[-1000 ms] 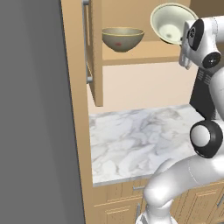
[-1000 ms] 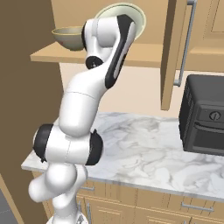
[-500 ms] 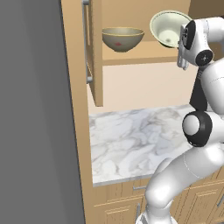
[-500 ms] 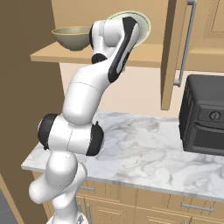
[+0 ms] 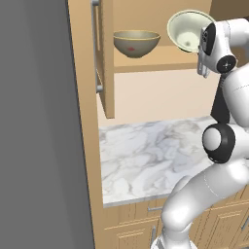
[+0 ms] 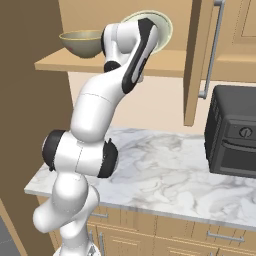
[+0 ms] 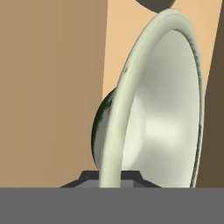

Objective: Open the cabinet. Pick the bowls from the counter and place them in the cabinet. Then close the cabinet.

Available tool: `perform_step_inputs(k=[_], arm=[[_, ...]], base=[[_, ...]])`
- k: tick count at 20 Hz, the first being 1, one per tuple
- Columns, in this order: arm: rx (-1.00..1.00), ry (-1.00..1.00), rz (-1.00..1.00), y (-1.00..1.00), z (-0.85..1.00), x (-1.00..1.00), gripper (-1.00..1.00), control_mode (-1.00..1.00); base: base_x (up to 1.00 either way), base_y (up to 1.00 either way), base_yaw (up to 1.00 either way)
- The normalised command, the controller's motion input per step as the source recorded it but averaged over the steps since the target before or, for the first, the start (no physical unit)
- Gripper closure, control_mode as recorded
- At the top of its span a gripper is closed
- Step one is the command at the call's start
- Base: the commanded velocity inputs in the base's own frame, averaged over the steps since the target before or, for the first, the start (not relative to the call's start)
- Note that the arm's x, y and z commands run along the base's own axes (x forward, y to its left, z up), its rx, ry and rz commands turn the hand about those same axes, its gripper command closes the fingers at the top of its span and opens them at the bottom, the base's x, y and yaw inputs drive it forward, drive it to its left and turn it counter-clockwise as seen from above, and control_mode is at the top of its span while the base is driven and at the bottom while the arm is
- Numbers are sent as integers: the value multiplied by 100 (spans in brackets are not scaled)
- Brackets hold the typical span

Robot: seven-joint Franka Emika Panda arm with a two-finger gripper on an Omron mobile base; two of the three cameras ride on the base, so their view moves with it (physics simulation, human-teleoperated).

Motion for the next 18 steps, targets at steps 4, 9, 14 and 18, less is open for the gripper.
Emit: perform_step_inputs(k=[4,9,14,18], arm=[[0,18,0,-18,35,11,-100,-100],[2,2,0,-27,64,-5,-100,-100],[1,0,0,-25,78,-24,-100,-100],[0,-3,0,-16,86,-56,-100,-100]], base=[[0,0,0],[0,0,0],[0,0,0],[0,0,0]])
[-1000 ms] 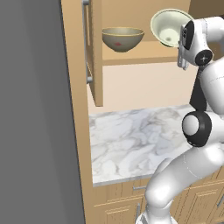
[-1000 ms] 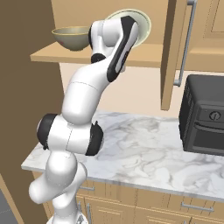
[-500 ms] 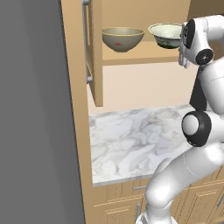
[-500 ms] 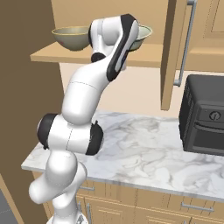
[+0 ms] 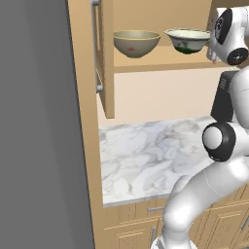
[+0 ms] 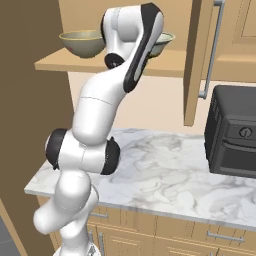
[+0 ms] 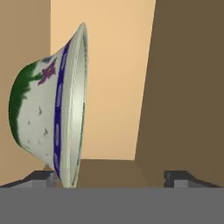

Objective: Open the cabinet. Pick the bowls from the counter and place them in the cabinet. Then close the cabinet.

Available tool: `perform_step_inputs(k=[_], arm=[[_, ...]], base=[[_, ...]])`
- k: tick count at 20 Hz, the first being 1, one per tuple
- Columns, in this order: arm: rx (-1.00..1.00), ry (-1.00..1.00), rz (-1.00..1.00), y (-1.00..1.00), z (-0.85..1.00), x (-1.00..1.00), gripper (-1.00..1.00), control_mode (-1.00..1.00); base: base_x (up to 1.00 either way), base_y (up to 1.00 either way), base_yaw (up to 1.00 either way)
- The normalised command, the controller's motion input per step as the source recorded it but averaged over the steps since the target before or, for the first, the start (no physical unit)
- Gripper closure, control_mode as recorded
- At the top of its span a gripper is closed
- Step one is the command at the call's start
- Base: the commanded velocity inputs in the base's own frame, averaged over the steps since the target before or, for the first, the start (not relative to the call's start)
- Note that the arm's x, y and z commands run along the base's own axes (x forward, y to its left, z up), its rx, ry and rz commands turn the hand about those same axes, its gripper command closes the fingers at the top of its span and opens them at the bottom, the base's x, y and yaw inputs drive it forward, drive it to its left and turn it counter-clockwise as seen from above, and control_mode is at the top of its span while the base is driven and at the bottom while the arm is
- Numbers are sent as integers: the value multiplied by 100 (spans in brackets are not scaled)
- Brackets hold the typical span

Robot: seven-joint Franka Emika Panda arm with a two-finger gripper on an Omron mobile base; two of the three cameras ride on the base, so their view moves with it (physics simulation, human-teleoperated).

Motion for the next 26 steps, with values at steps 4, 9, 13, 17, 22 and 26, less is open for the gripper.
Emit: perform_step_inputs(k=[4,9,13,17,22,26], arm=[[0,0,0,-31,66,-98,-100,-100],[0,4,0,-11,18,-100,-100,-100],[2,-3,0,21,0,-100,-100,-100],[1,-14,0,62,0,-100,-100,-100],[0,-1,0,65,6,-100,-100,-100],[0,0,0,11,48,-100,-100,-100]], base=[[0,0,0],[0,0,0],[0,0,0],[0,0,0],[0,0,0],[0,0,0]])
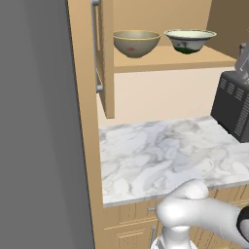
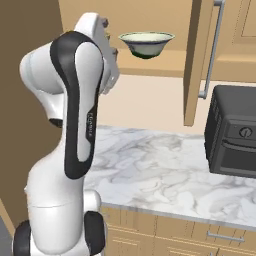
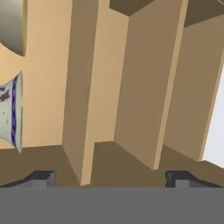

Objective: Open the cabinet. Pick the bowls from the counter and place them in the cabinet. Then close the cabinet.

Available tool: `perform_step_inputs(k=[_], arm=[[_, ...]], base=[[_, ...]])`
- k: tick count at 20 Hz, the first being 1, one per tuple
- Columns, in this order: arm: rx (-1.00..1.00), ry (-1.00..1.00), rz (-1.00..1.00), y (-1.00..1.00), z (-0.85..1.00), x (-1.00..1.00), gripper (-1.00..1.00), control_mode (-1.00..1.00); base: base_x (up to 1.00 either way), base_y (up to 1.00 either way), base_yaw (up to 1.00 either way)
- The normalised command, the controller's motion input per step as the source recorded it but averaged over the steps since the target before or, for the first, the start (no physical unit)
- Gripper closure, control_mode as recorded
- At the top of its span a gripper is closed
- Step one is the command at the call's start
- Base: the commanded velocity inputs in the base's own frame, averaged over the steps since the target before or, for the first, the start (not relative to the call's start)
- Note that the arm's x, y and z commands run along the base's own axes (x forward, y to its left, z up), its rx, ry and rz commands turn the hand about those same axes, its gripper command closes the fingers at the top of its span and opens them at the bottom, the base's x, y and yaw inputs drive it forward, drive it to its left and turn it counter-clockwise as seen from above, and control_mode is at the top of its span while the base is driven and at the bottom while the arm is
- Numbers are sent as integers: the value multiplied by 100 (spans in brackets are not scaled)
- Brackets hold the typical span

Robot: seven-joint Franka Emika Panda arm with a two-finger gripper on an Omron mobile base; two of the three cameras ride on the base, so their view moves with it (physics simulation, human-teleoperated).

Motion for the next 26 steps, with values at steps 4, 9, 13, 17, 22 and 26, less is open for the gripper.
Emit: perform_step_inputs(k=[4,9,13,17,22,26], arm=[[-2,2,2,0,54,-100,-100,-100],[-5,2,5,0,48,-100,-100,-100],[-2,20,6,1,26,-100,-100,-100],[0,25,3,5,4,-100,-100,-100],[0,33,6,15,0,-100,-100,-100],[-1,35,13,23,2,-100,-100,-100]], base=[[0,0,0],[0,0,0],[0,0,0],[0,0,0],[0,0,0],[0,0,0]])
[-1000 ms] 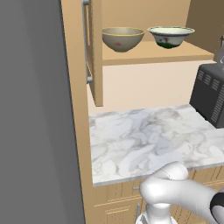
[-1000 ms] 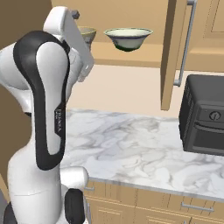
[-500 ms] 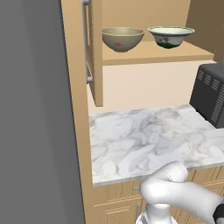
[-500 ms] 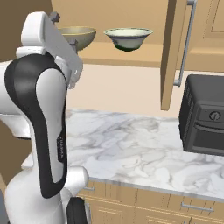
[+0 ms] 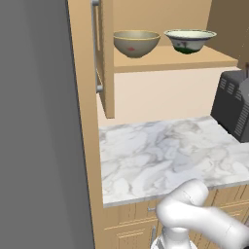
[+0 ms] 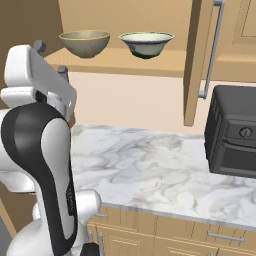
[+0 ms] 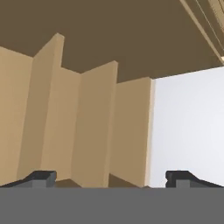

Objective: Open the cabinet. Pick the bowls from the counter and place them in the cabinet. Then close the cabinet.

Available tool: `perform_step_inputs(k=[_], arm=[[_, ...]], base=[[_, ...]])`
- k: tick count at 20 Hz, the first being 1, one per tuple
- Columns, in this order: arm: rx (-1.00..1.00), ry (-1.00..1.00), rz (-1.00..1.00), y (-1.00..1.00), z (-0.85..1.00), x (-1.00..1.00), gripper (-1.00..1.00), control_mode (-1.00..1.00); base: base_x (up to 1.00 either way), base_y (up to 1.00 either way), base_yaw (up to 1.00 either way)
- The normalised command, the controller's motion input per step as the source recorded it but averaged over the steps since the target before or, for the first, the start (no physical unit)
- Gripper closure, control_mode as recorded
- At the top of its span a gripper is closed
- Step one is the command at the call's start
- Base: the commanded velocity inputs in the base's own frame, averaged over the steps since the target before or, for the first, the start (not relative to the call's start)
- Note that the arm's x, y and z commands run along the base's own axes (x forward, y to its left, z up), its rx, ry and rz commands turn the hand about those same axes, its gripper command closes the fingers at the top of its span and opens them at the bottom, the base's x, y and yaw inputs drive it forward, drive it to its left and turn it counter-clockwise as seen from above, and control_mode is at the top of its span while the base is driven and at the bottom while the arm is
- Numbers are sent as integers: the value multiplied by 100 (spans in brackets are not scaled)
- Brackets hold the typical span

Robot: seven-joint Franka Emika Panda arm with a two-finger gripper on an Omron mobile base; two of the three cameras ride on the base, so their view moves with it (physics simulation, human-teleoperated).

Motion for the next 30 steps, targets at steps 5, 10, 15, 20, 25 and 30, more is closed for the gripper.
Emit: perform_step_inputs(k=[5,10,15,20,25,30], arm=[[-4,24,20,25,22,-100,-100,-100],[-9,22,23,27,36,-100,-100,-100],[-12,26,26,30,47,-97,-100,-100],[-11,31,23,42,23,-61,-100,-100],[-8,27,16,43,1,-28,-100,-100],[-10,23,5,12,0,-17,-100,-100]], base=[[0,0,0],[0,0,0],[0,0,0],[0,0,0],[0,0,0],[0,0,0]])
